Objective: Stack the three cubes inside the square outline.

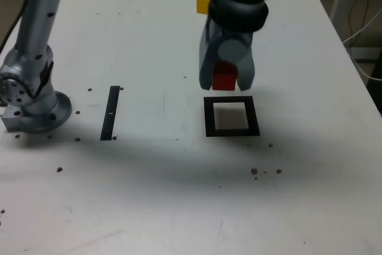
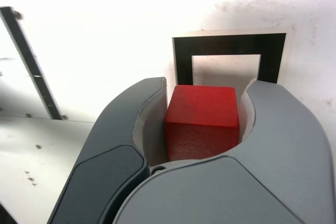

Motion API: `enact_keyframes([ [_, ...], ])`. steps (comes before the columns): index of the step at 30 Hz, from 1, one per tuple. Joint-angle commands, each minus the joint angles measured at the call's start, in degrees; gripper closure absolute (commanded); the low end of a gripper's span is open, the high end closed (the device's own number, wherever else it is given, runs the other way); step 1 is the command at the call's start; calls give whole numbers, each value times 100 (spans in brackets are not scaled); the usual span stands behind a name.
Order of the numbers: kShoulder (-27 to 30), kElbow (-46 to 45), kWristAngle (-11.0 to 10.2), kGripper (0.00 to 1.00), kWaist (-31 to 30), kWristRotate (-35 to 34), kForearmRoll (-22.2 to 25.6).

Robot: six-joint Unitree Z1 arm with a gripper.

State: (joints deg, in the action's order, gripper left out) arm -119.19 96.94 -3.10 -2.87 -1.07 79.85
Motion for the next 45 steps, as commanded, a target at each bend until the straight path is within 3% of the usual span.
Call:
enact_keyframes([
  [1,-39,-160,59,80,-3,-25,-153],
  [10,72,-880,259,80,-21,-43,-937],
  [34,-149,-996,449,76,-118,-43,-1438],
  [38,-187,-1004,445,69,-118,-32,-1454],
  [45,-178,-1096,473,45,-118,19,-1519],
])
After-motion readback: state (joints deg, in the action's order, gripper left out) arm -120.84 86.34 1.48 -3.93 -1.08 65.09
